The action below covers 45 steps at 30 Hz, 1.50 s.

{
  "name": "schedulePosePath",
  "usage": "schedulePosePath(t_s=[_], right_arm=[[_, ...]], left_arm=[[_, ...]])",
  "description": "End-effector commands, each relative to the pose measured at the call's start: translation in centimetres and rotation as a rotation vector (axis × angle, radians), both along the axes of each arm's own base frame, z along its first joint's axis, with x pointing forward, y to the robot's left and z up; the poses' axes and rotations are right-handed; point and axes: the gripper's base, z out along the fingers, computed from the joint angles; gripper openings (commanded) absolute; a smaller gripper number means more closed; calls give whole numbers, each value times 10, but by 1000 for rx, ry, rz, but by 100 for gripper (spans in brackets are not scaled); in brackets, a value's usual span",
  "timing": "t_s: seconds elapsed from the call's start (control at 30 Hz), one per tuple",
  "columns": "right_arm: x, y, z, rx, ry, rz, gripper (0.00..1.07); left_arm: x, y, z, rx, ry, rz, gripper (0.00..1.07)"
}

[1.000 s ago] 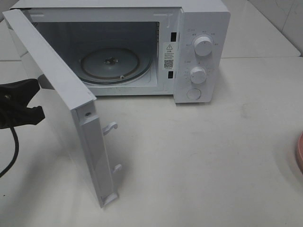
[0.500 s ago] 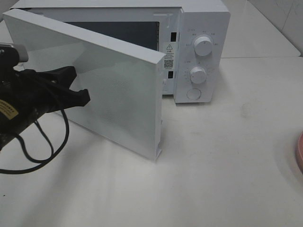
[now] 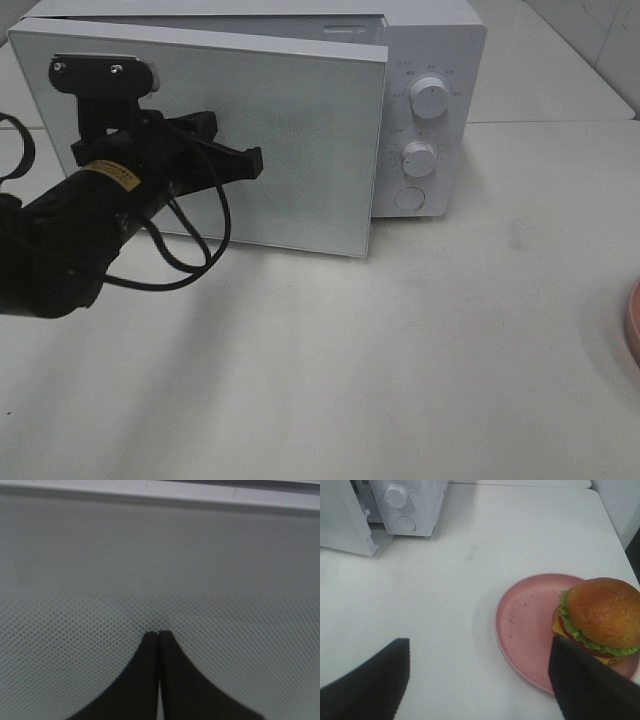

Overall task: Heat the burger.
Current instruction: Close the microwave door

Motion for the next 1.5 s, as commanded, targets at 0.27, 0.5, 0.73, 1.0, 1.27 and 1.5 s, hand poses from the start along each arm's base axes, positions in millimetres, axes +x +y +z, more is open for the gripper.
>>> schedulePosePath(t_s=[0.27,0.5,0.73,1.0,1.27,1.5], right_arm=[[-4,-1,0,4,-32,-3,75],[-4,-1,0,3,-32,-2,75],[-4,-1,0,4,-32,-3,75],[-4,-1,0,3,-32,-2,75],[-4,-1,0,3,-32,-3,75],[-4,-1,0,3,-32,-3,75]], left_arm=[[39,-25,9,37,-28,81,0],[61,-37,18,33,-12,122,0],[63,-44,21,44,-1,98,0],[32,-56,19,82,71,4,0],[-11,-41,11,146,213,-85,24],[-34,-29,13,142,370,-131,102]])
